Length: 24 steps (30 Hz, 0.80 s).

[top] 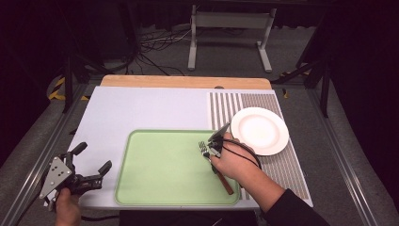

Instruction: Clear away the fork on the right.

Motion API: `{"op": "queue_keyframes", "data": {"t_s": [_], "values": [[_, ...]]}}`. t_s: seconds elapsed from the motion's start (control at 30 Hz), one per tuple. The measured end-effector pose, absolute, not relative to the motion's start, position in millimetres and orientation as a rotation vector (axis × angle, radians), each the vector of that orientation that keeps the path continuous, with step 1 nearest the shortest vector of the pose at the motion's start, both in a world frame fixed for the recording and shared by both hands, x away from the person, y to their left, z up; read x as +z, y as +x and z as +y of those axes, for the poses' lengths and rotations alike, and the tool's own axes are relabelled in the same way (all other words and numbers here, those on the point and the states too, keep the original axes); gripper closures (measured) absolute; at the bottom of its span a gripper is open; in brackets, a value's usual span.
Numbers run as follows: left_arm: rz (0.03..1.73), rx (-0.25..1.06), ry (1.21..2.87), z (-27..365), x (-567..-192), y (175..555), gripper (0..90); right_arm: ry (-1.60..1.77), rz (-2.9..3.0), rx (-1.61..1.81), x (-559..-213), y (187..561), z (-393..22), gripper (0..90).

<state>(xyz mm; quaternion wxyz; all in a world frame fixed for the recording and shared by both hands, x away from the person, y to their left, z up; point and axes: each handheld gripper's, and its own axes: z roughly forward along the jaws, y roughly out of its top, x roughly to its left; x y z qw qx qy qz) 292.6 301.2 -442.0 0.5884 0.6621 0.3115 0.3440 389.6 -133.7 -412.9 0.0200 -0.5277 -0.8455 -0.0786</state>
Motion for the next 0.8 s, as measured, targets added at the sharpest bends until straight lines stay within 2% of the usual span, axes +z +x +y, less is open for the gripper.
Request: {"op": "queue_keyframes", "data": {"t_s": [0.2,0.23,0.5,0.7,0.8], "values": [[0.725,0.801,1.542,301.2,-442.1,292.7,0.0,-1.636,-2.626,-0.246,-413.6,389.6,-133.5,75.5],[0.725,0.802,1.543,301.1,-442.1,292.7,0.0,-1.626,-2.629,-0.283,-413.1,389.7,-133.6,71.0],[0.726,0.802,1.543,301.2,-442.0,292.7,0.0,-1.601,-2.681,-0.344,-407.9,390.2,-135.2,63.1],[0.728,0.801,1.538,301.1,-442.3,293.0,0.0,-1.476,-2.8,-0.566,-401.3,390.8,-135.1,37.3],[0.728,0.801,1.54,300.9,-442.3,292.8,0.0,-1.395,-2.868,-0.683,-401.0,391.9,-136.0,30.4]]}}
